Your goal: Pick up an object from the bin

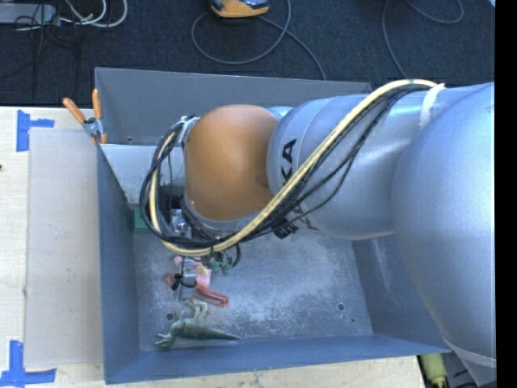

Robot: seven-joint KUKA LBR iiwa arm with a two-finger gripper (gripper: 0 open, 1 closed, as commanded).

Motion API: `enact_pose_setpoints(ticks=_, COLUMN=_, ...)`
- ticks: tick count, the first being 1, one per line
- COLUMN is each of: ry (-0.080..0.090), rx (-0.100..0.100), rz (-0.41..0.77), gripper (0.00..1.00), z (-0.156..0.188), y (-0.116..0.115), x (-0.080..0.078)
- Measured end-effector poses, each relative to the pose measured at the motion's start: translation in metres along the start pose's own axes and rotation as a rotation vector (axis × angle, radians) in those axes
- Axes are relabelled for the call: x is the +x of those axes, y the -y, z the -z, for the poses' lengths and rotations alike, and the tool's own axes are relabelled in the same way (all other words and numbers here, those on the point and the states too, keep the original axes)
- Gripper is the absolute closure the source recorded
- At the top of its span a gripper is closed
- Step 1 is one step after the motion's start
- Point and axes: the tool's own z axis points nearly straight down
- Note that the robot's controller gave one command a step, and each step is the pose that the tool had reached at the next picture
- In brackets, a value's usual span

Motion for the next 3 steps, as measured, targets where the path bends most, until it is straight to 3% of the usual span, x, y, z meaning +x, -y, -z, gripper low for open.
enact_pose_setpoints(ticks=1, ry=-0.004, rx=0.0, rz=0.078, gripper=0.0, z=-0.008, y=0.036, x=0.016)
enact_pose_setpoints(ticks=2, ry=0.006, rx=0.001, rz=0.238, gripper=0.0, z=-0.052, y=0.046, x=-0.009)
enact_pose_setpoints(ticks=3, ry=-0.006, rx=-0.001, rz=0.34, gripper=1.0, z=-0.094, y=0.078, x=-0.01)
